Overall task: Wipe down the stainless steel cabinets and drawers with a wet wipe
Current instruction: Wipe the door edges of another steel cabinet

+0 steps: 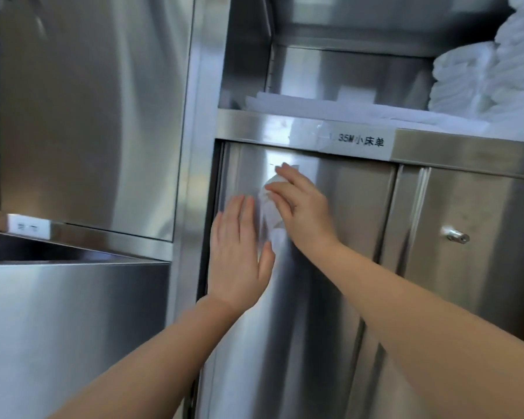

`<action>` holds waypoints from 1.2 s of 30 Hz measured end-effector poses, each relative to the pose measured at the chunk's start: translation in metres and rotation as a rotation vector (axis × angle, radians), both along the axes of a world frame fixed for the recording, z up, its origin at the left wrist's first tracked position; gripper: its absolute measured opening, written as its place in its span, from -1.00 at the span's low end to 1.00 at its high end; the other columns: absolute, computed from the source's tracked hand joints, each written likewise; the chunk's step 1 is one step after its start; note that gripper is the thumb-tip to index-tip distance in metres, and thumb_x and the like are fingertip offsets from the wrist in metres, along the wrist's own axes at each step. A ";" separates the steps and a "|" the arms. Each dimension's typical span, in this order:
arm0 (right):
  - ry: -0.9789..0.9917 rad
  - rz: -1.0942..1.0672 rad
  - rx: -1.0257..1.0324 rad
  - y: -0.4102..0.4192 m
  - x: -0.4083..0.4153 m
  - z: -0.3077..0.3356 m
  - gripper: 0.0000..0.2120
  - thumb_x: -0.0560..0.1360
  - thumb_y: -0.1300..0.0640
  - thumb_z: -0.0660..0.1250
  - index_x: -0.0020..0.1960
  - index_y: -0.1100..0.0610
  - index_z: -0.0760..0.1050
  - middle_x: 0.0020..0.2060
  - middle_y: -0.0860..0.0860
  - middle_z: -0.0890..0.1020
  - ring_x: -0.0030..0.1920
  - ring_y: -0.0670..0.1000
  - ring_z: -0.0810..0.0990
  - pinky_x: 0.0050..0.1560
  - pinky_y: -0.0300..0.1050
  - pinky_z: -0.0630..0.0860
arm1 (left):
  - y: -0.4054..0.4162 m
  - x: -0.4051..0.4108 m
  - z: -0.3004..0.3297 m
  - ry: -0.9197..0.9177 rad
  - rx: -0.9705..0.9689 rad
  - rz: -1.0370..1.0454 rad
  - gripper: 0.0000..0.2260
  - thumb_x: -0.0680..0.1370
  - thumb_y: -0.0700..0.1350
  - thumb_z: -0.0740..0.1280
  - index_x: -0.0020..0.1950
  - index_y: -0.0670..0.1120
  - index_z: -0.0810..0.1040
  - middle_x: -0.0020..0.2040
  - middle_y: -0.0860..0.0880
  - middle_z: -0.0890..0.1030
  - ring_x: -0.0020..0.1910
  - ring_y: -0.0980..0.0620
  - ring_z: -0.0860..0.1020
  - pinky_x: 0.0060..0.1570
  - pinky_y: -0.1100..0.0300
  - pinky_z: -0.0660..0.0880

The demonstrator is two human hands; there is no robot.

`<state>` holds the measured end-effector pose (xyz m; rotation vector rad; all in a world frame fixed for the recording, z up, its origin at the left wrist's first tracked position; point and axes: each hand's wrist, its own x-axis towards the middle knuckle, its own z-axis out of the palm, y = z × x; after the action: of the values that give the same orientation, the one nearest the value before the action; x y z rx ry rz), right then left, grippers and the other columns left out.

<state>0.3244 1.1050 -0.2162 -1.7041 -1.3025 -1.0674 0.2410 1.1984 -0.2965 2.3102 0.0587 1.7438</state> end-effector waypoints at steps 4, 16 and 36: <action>-0.045 -0.061 -0.219 0.038 0.009 0.003 -0.66 0.57 0.26 0.31 0.34 0.27 0.47 0.41 0.16 0.41 0.46 0.10 0.32 0.39 -0.38 0.03 | 0.016 -0.007 0.008 0.008 -0.041 0.037 -0.40 0.51 -0.14 0.26 0.50 -0.33 0.23 0.48 -0.29 0.29 0.49 -0.25 0.26 0.44 -0.20 0.23; -0.083 -0.046 -0.531 0.017 0.014 0.023 -0.35 0.49 0.38 0.29 0.53 0.21 0.18 0.53 0.05 0.18 0.52 -0.09 0.06 0.39 -0.52 -0.13 | 0.025 0.035 0.026 0.281 -0.081 -0.237 -0.38 0.59 -0.27 0.13 0.62 -0.11 -0.03 0.63 -0.02 -0.02 0.58 0.04 0.03 0.49 0.12 0.19; -0.588 -0.577 -0.174 -0.002 0.076 -0.008 -0.52 0.64 0.15 -0.04 0.50 0.34 0.21 0.48 0.26 0.27 0.49 0.21 0.25 0.49 0.11 0.15 | 0.001 0.081 0.052 0.117 -0.165 0.029 -0.33 0.66 0.07 0.08 0.55 -0.22 -0.23 0.58 -0.23 -0.22 0.55 -0.20 -0.30 0.53 -0.05 -0.29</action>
<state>0.4008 1.1026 -0.2238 -2.0489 -1.2930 -1.9498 0.3220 1.1991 -0.2447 2.2985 0.2487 1.5514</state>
